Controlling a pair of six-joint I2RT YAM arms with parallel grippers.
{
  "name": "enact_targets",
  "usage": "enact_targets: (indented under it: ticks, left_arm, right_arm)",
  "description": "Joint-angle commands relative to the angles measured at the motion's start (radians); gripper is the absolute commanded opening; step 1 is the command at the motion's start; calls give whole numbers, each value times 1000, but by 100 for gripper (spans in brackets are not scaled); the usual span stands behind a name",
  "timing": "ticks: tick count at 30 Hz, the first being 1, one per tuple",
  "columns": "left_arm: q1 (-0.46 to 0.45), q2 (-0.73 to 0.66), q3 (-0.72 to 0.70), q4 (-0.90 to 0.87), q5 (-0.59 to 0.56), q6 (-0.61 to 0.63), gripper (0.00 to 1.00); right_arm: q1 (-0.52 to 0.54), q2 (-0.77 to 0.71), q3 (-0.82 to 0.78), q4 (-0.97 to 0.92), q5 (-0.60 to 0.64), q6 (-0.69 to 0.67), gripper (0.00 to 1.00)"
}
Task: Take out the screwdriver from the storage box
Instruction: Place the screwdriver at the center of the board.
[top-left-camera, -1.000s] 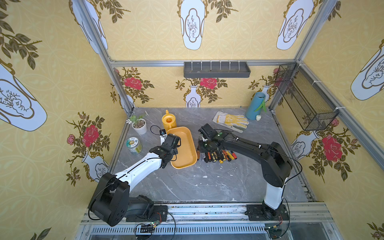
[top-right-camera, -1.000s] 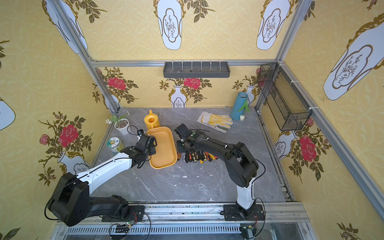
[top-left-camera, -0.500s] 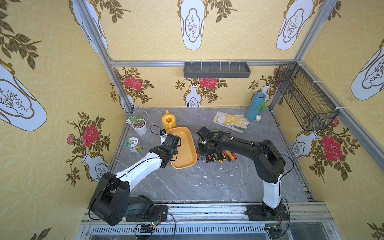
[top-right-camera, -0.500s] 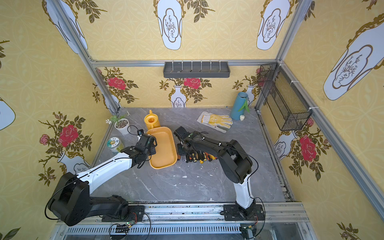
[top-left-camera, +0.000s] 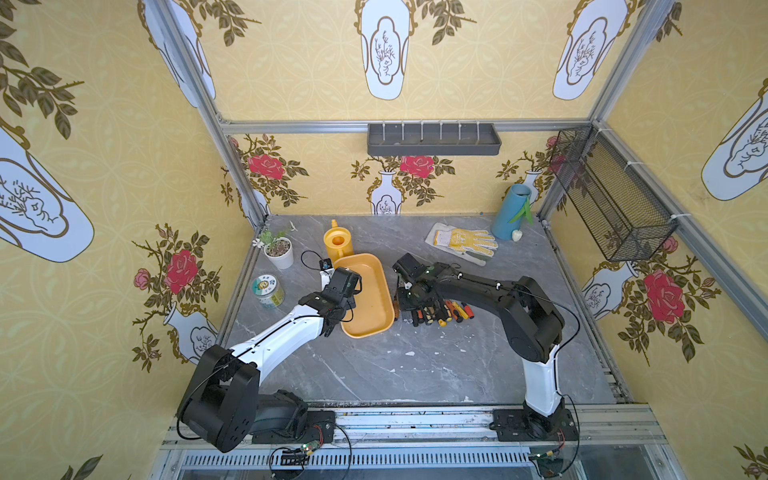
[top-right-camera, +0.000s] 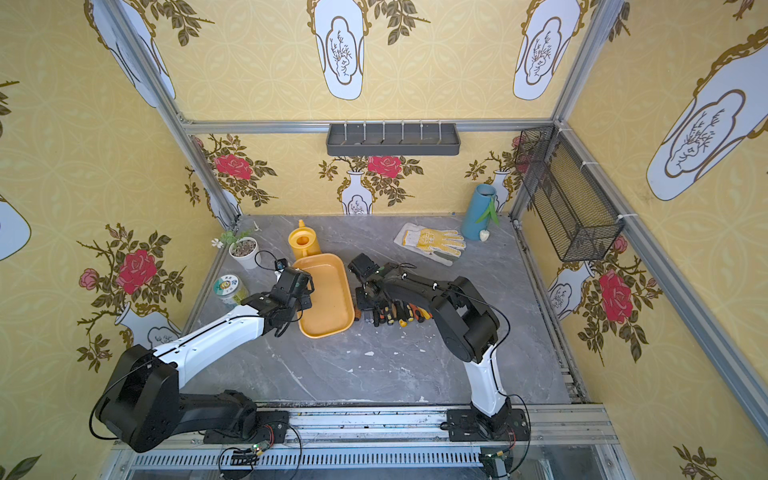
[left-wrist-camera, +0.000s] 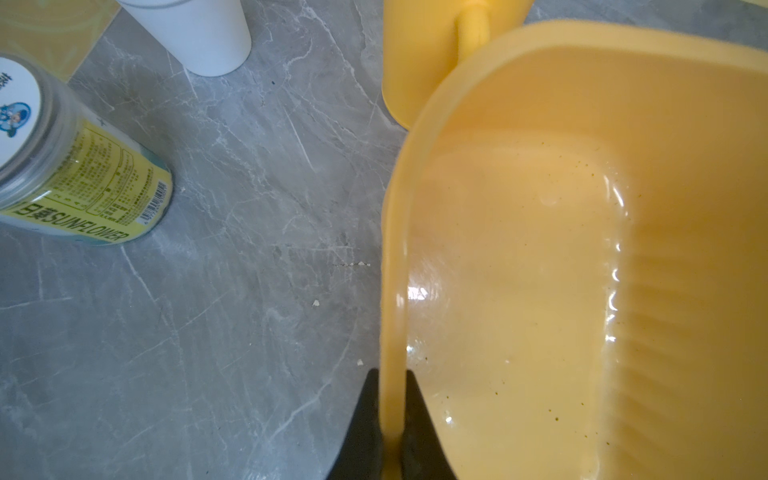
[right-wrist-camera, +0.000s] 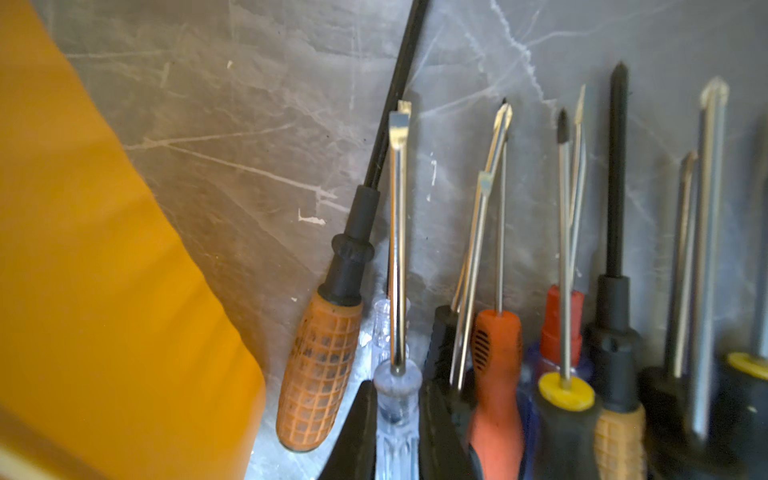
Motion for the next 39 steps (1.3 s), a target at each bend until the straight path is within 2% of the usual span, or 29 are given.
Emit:
enact_targets:
  ticks: [1,6,19,27,39]
  left_arm:
    - [1,7,1,1,-5,4,0]
    - [0,10,0,2,-4,3,0]
    - [0,2,0,-3,-8,11,0]
    - [0,-3,6,-5,-13,15,0]
    - [0,-2,30,-8,-23,26,0]
  right_arm:
    - [-1,3,9,3,15,0,22]
    - [-2,3,10,1,18,-1,35]
    - [-3,-31,-3,6,32,1,36]
    - [-1,-131,-74,74,84,1,41]
    - [-2,-243,-148,115,173,-14,81]
